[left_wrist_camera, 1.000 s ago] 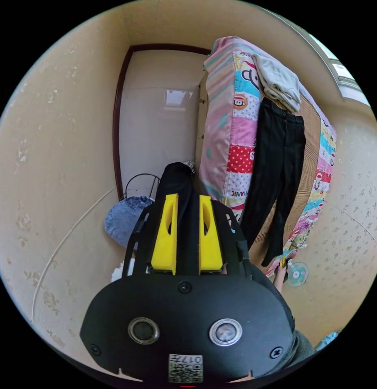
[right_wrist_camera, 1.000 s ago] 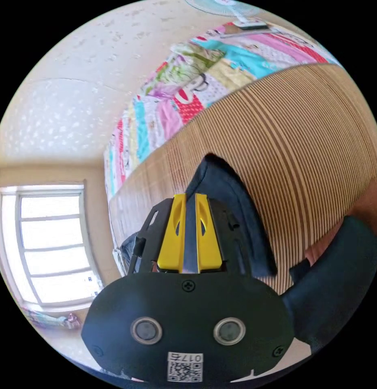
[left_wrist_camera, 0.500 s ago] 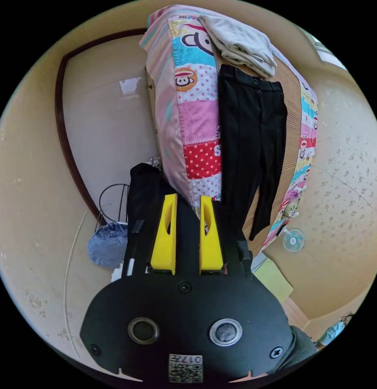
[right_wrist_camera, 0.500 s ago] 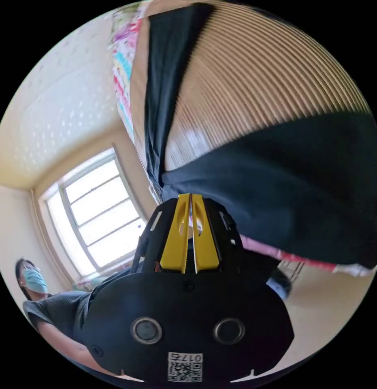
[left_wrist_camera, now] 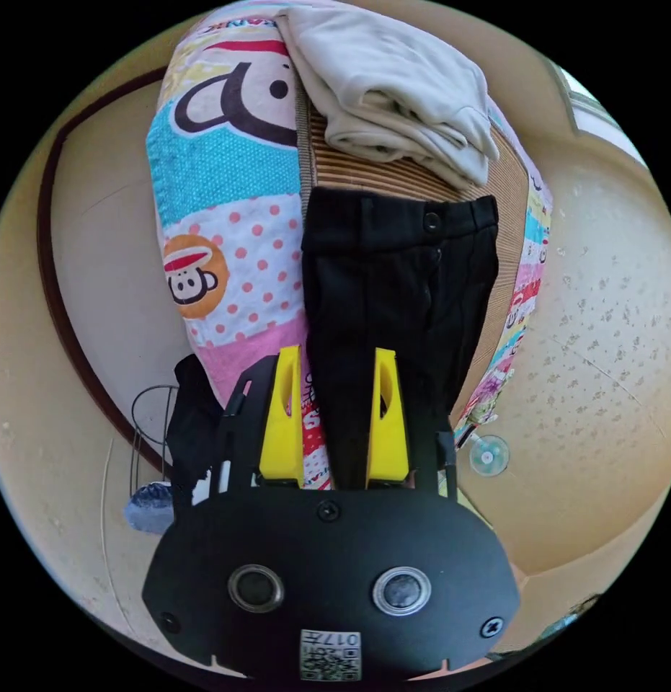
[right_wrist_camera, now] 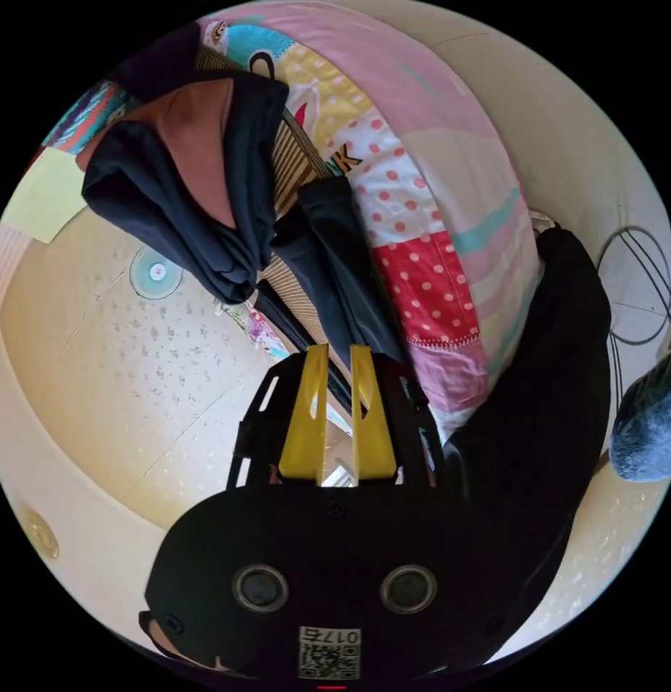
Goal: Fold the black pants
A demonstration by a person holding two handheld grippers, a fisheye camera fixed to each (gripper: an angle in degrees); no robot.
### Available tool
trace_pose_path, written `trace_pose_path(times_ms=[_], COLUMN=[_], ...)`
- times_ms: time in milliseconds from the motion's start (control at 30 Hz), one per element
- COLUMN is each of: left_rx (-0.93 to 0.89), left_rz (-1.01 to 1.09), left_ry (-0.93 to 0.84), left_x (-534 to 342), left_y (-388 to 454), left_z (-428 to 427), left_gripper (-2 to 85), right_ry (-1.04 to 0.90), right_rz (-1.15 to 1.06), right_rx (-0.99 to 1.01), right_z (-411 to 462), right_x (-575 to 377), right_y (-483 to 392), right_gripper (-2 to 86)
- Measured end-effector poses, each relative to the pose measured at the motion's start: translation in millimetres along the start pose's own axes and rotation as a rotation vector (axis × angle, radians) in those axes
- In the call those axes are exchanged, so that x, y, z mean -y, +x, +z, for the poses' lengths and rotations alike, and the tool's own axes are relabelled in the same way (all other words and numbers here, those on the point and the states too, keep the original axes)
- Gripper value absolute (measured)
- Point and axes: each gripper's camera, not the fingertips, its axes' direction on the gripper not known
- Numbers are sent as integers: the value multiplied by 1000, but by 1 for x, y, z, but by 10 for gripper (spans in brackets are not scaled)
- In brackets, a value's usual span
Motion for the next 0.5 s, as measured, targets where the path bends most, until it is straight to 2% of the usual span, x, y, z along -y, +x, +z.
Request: trace_pose_path(times_ms=[67, 167, 367, 500], left_rx=[-43, -85, -154, -99], left_rz=[-59, -91, 73, 257], left_ry=[24, 23, -32, -88], left_x=[5, 4, -6, -17], left_y=[-6, -11, 8, 45], left_z=[0, 0, -31, -63], left_gripper=[124, 59, 44, 42], right_ry=[-12, -39, -15, 46], right_rz=[-14, -35, -57, -54], right_rx=[-42, -126, -233, -326], right_z=[6, 19, 44, 54], right_x=[0, 4, 15, 22], right_y=[0, 3, 10, 18], right_gripper=[69, 81, 100, 112])
